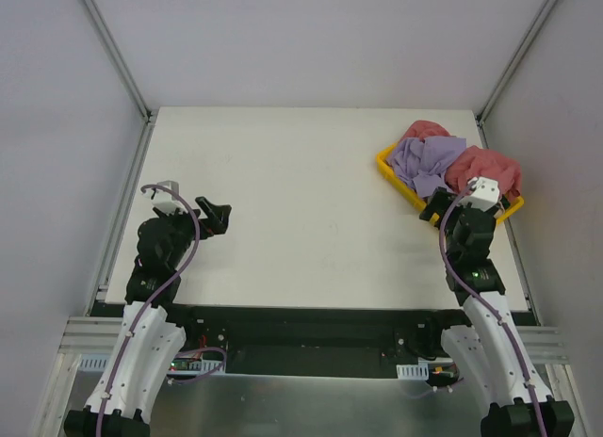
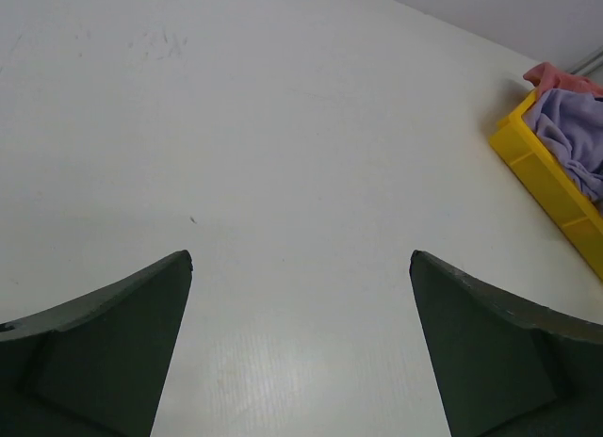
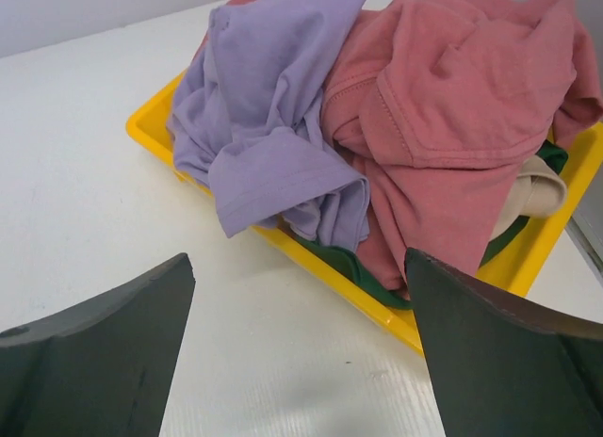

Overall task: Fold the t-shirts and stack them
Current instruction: Grab crumpled tshirt from bin with the right arm

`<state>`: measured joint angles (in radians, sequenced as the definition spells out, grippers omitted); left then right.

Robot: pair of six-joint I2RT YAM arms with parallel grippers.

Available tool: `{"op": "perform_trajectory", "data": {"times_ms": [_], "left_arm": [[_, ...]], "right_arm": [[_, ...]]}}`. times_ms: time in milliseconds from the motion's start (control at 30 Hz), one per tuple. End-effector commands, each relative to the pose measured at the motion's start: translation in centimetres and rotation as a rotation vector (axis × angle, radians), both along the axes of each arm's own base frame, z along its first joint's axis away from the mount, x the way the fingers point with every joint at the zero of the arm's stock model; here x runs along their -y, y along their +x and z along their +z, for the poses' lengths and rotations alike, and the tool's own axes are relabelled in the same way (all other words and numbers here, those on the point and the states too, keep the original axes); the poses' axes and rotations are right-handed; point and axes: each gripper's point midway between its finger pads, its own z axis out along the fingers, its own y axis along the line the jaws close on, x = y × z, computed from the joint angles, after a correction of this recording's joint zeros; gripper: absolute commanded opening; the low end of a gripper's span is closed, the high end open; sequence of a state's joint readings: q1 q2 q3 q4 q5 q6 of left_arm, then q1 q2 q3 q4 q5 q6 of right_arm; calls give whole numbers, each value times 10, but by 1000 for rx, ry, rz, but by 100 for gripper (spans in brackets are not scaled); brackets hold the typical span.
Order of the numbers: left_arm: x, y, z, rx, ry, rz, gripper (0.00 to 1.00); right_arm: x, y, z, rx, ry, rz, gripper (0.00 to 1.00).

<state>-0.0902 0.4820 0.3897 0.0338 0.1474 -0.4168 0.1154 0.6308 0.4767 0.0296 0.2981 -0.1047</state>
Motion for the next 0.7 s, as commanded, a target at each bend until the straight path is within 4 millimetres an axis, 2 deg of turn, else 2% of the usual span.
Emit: {"op": "perform_trajectory", "data": {"times_ms": [0,133,333,433,467,667], "left_arm": [[5,5,16,66,12,-39,99],[12,7,12,29,8,-77,99],[14,7,10,3,1,-90,99],[12,7,9,-2,3,-76,99],[11,8,10,-1,2,-71,99],[12,7,14,1,-5,-76,99]], "right_arm": [[-7,11,25,139,46,28,96],[-27,19,24,116,74,131,96],[-45,39,16,17,59,226,96],[-44,51,19,-91,43,217,96],[-41,54,15,-144,36,197,96],[-35,96,26,-274,-8,141,96]]}}
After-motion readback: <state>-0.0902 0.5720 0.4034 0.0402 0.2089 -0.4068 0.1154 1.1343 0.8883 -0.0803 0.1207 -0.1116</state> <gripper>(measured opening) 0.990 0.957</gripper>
